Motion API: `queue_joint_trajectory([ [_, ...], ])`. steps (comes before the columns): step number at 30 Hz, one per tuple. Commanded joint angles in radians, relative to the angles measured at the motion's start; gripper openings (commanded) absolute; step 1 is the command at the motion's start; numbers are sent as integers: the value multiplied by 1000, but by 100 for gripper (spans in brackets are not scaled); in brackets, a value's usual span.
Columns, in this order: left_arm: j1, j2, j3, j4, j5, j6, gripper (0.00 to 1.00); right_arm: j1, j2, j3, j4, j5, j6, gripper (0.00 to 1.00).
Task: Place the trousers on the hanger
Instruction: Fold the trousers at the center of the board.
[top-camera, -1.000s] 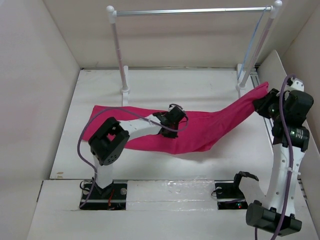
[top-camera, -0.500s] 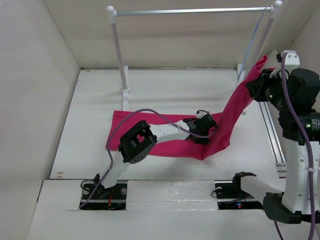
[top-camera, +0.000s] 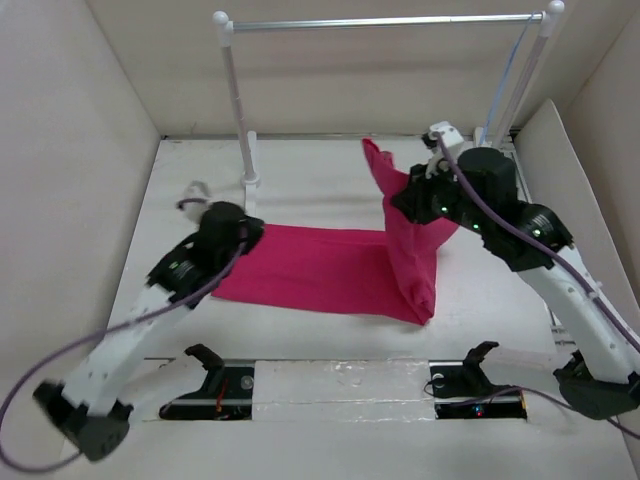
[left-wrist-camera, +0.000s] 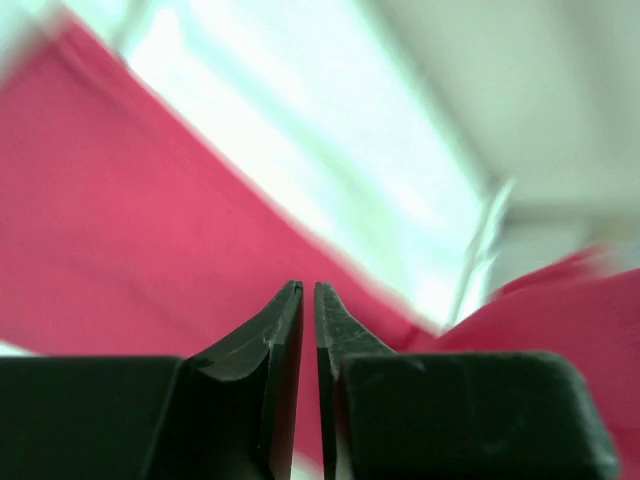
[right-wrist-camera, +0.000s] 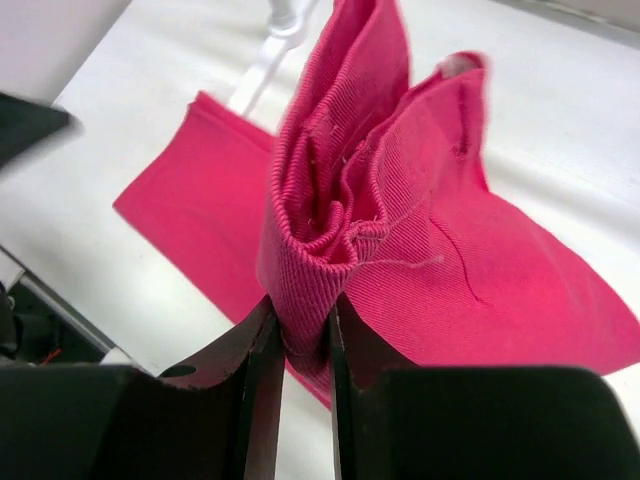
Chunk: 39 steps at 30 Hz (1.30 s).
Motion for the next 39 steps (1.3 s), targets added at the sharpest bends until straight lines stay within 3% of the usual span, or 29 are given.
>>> queue_joint_trajectory([
  [1,201,-171,-39,-37,-18,92,8,154,91,87,203,129,70,0],
  [5,393,-176,90,-68,72,218,9,282,278,217,243,161,89,0],
  [12,414,-113,269,-57,13,295,10,454,646,408,334,137,153,1],
  [13,414,-104,290,-63,-3,301,10,464,722,411,387,65,191,7],
  [16,414,-87,334,-82,-29,327,11,487,853,422,412,-79,240,58],
  [18,414,-87,314,-76,-23,349,14,478,877,481,325,-100,227,67],
  [20,414,-87,281,-63,22,360,15,478,788,421,315,-49,172,66],
  [22,414,-89,175,-46,108,355,16,449,685,238,363,-25,165,62],
  [24,414,-102,4,40,185,335,16,429,532,20,398,-28,167,52],
  [25,414,-102,-58,85,290,329,18,415,484,-53,413,-9,168,43],
  [26,414,-80,-112,121,332,321,18,415,441,-122,412,2,173,18],
  [27,414,-57,-191,197,364,318,18,400,370,-191,409,9,176,5],
  [28,414,-31,-222,236,435,320,18,389,342,-315,395,8,193,0],
  [30,381,80,-262,324,463,352,20,363,279,-435,404,-3,199,0],
  [32,368,211,-221,298,455,410,21,345,251,-572,444,-64,199,0],
  [33,368,248,-142,224,366,429,22,345,234,-600,473,-87,197,7],
  [34,368,282,-76,163,261,455,26,345,235,-633,490,-112,191,26],
  [35,368,283,-75,162,260,455,32,345,235,-640,490,-112,191,35],
  [37,406,301,-17,118,172,490,48,345,263,-641,504,-141,175,43],
  [39,480,348,4,65,162,495,49,345,289,-635,503,-136,168,44],
])
